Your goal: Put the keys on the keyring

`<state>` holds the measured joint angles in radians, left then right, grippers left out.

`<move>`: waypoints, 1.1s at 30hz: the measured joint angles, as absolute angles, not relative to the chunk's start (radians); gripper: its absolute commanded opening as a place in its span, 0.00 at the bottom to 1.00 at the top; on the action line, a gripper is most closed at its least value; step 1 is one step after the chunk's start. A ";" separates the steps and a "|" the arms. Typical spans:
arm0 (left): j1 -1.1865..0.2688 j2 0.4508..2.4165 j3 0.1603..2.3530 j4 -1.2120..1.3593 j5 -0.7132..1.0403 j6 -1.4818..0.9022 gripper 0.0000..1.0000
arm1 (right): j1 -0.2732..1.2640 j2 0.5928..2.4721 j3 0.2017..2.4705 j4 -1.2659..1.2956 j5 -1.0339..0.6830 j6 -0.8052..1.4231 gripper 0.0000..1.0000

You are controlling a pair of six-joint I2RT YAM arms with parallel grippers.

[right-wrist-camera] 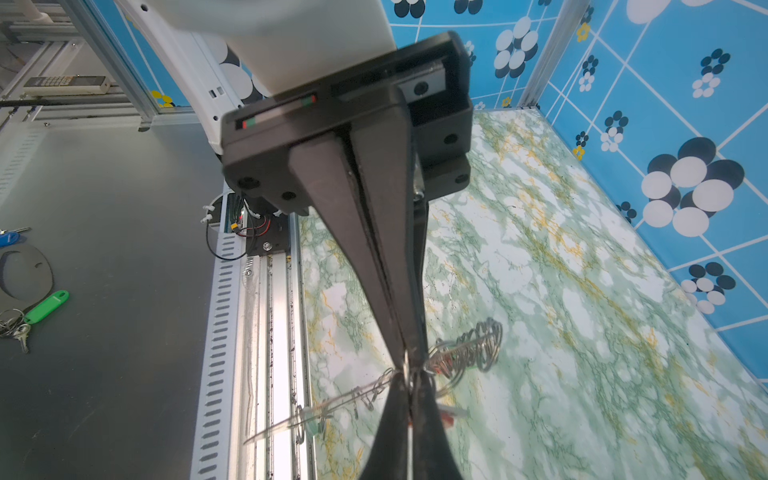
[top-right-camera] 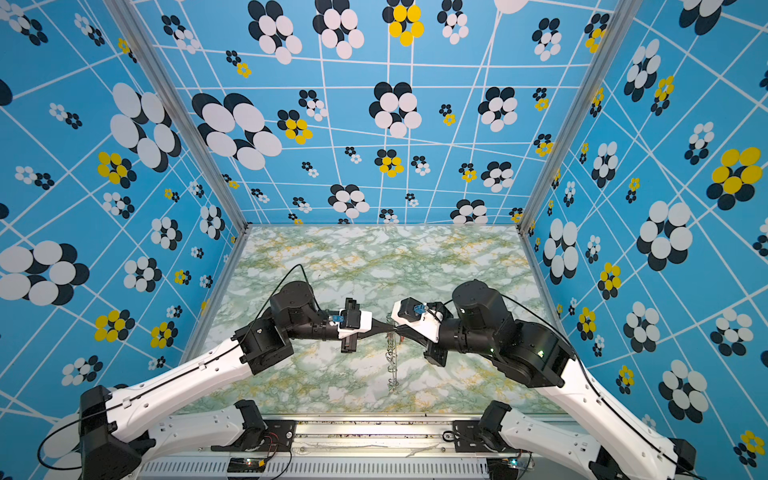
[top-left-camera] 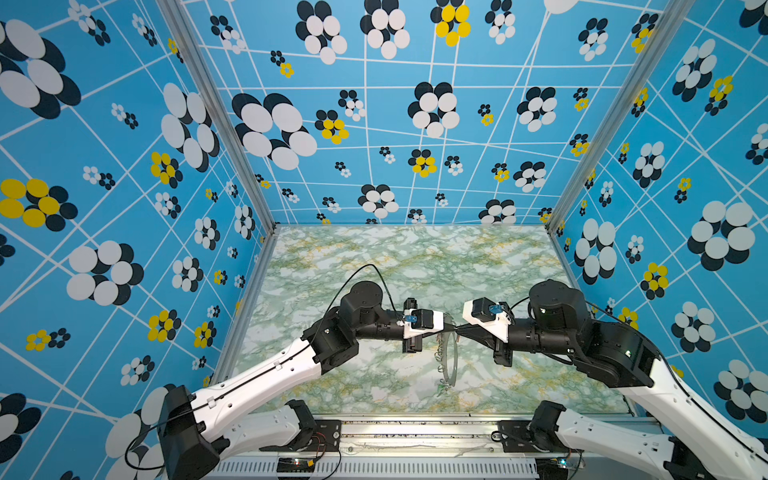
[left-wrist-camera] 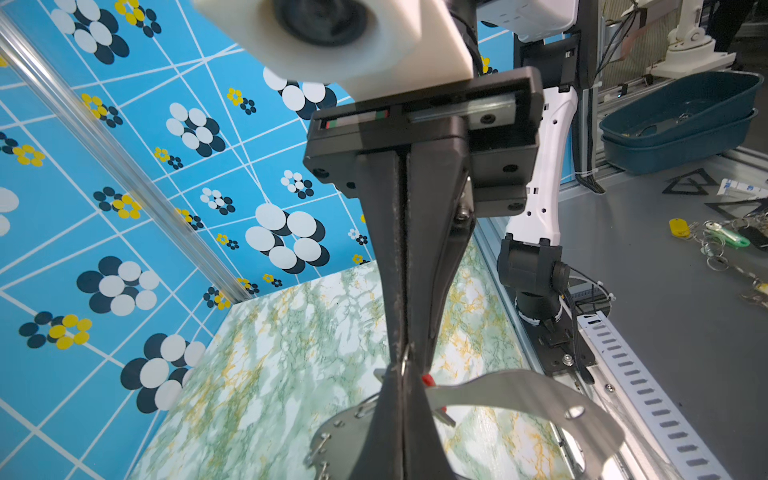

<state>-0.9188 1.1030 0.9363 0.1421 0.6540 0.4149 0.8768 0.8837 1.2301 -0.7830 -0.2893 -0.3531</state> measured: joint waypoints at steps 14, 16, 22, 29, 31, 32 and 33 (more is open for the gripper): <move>-0.924 1.089 0.887 0.243 0.658 0.406 0.00 | 0.877 0.845 1.230 -0.768 -0.266 -0.346 0.31; -0.923 1.089 0.880 0.270 0.665 0.397 0.00 | 0.877 0.840 1.230 -0.767 -0.265 -0.345 0.34; -0.922 1.080 0.876 0.321 0.681 0.375 0.00 | 0.877 0.839 1.229 -0.767 -0.263 -0.333 0.38; -0.922 1.060 0.872 0.360 0.689 0.358 0.00 | 0.877 0.833 1.218 -0.765 -0.259 -0.322 0.30; -0.922 1.059 0.872 0.370 0.692 0.352 0.00 | 0.877 0.833 1.218 -0.756 -0.260 -0.321 0.27; -0.922 1.059 0.872 0.373 0.692 0.351 0.00 | 0.877 0.833 1.218 -0.751 -0.260 -0.321 0.27; -0.920 1.059 0.872 0.376 0.693 0.348 0.00 | 0.877 0.833 1.218 -0.748 -0.260 -0.321 0.27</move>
<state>-0.9203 1.0588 0.8719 0.3756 0.6933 0.3481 0.8768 0.8326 1.2182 -0.7475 -0.2600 -0.3214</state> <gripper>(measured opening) 0.046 0.269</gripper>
